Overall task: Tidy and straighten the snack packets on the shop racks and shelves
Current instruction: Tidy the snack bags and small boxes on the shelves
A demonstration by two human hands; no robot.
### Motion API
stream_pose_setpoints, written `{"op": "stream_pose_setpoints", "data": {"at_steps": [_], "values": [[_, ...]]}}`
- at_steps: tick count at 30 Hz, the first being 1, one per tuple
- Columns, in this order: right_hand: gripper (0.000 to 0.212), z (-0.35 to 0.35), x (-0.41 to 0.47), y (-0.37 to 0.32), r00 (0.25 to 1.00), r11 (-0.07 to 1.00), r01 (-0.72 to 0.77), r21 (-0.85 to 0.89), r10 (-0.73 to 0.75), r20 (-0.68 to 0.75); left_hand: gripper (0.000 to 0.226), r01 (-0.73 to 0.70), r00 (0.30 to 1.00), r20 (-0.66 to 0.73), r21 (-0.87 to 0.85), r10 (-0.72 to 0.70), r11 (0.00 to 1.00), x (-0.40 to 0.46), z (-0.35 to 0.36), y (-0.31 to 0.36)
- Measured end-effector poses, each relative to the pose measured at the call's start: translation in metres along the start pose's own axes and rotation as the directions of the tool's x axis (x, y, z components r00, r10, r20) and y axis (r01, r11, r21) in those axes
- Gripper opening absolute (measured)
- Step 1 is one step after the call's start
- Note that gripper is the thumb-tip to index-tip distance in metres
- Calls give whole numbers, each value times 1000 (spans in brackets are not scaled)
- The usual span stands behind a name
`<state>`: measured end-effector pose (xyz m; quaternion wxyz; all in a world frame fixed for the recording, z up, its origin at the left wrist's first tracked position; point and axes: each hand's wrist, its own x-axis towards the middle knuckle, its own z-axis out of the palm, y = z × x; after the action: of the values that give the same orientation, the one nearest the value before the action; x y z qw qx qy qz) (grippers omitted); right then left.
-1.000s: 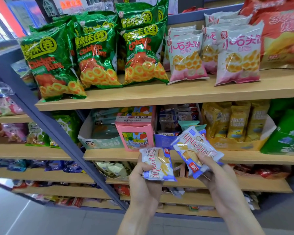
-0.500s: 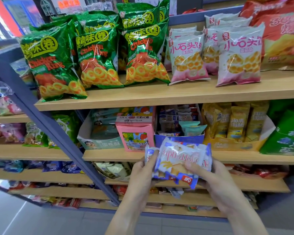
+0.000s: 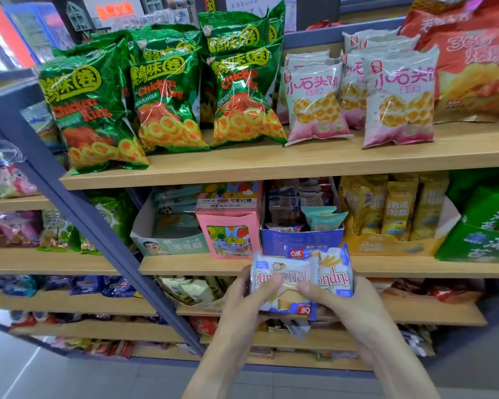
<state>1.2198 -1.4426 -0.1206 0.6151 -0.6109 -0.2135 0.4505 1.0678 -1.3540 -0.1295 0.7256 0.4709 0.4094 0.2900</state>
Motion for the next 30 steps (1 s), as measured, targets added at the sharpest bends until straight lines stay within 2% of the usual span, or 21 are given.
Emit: {"op": "stream_pose_setpoints", "data": {"at_steps": [3,7,11,15,19,23,26,30], "values": [[53,-11,5,5,999,996,-8,87,13,-50,49,-1,995,-101,-74,-6,997,2,-3,0],[56,-19,4,8,993,995,62,73,-54,-109,44,-20,988,-151,-44,14,999,3,-8,-3],[25,-26,2,6,977,981,151,118,-131,-167,35,-39,990,-139,-13,37,999,1,-11,-6],[30,-26,-3,-4,990,959,138,246,-128,-56,34,-49,991,-128,-4,48,999,0,-14,-5],[44,-16,-5,-3,980,971,198,130,-193,-55,43,-86,991,-102,65,92,994,0,-13,-8],[40,-5,-5,3,977,976,211,45,-210,-39,65,-200,979,0,130,202,971,0,-17,-11],[34,-2,-5,2,976,977,214,-5,-214,-33,54,-267,963,82,146,257,953,-2,-16,-10],[34,5,-3,2,976,977,215,-17,-215,-17,35,-247,966,116,155,230,957,-5,-12,-10]]}}
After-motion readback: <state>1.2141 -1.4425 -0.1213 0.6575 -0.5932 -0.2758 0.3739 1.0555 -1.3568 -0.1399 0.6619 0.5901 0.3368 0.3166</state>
